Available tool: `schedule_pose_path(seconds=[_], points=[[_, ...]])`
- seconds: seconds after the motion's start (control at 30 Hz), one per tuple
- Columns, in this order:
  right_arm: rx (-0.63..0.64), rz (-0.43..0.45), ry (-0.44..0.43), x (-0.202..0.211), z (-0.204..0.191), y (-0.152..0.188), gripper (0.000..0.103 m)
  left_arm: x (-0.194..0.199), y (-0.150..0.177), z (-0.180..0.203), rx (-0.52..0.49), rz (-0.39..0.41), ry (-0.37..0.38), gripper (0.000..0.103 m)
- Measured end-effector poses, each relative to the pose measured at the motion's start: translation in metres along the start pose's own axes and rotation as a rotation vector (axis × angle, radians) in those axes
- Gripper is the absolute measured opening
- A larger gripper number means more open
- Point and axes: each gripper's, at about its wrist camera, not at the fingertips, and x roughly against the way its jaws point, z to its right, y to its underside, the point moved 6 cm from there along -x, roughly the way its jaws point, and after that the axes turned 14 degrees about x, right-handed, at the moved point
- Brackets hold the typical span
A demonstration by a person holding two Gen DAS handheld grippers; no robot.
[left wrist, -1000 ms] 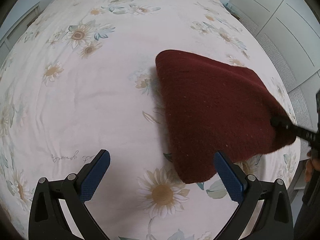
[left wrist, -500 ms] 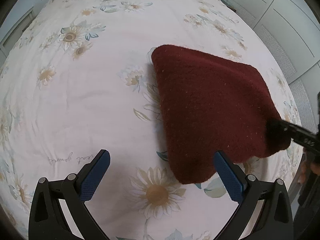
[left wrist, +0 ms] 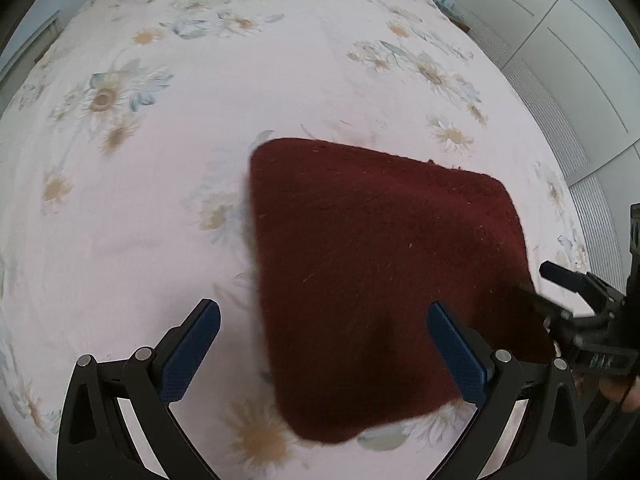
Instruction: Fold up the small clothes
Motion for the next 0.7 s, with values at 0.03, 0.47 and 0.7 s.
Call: schedule_pose_path(seconds=[0.03, 0.47, 0.7], points=[[0.001, -0.008, 0.002, -0.006, 0.0, 0.001, 0.103, -0.007, 0.0, 0.002, 0.003, -0.011, -0.008, 0.102], [-0.02, -0.057, -0.064, -0.06, 0.01, 0.03, 0.103, -0.07, 0.031, -0.017, 0.02, -0.069, -0.016, 0.103], [-0.086, -0.035, -0.161, -0.069, 0.012, 0.038, 0.101, -0.074, 0.034, -0.024, 0.022, -0.065, 0.023, 0.103]])
